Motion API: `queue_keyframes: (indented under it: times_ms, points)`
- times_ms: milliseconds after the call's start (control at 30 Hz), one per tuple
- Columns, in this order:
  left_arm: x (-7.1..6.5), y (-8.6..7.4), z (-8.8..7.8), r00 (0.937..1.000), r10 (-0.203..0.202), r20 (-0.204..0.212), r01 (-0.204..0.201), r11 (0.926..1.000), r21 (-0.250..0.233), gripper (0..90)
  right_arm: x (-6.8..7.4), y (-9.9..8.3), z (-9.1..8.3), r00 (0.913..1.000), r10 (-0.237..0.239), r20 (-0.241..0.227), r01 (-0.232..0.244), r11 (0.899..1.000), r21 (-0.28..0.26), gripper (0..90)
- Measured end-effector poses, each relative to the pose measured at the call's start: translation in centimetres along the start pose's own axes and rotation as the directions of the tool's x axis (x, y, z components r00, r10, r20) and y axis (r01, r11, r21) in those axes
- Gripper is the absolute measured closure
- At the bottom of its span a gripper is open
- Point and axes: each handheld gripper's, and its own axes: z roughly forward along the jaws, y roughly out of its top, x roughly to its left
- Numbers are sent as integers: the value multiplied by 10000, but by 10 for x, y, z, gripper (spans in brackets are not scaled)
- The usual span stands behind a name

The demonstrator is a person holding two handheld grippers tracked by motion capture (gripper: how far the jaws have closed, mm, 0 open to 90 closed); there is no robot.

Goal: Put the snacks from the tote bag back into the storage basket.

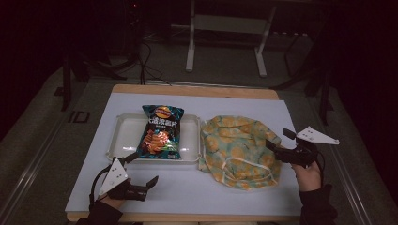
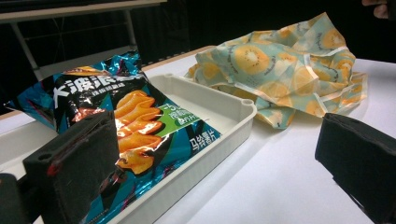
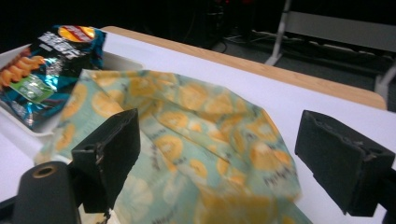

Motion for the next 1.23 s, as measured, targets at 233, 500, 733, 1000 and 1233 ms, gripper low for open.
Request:
queue_keyframes:
  times_ms: [233, 500, 733, 1000, 1233]
  points:
    - [0, 0, 0, 10000, 2, 33, -3, 10000, 13, 2, -11, -20, -10, 9971, 210, 734, -208, 9998, -23, 141]
    - [0, 0, 0, 10000, 21, 35, -21, 10000, -6, 2, -19, -40, -15, 9895, 478, 1363, -467, 9988, -115, 141]
    - [0, 0, 0, 10000, 35, 76, -35, 10000, 9, 2, -24, -48, -20, 9846, 645, 1625, -571, 9971, -500, 142]
    - [1, 0, -1, 10000, 32, 48, -32, 10000, -36, 2, -19, -50, -19, 9893, 294, 1427, -204, 9977, -644, 142]
    - [1, 0, -1, 9999, 86, 73, -86, 10000, 25, 2, -20, -50, -18, 9919, 375, 1215, -282, 9966, -769, 142]
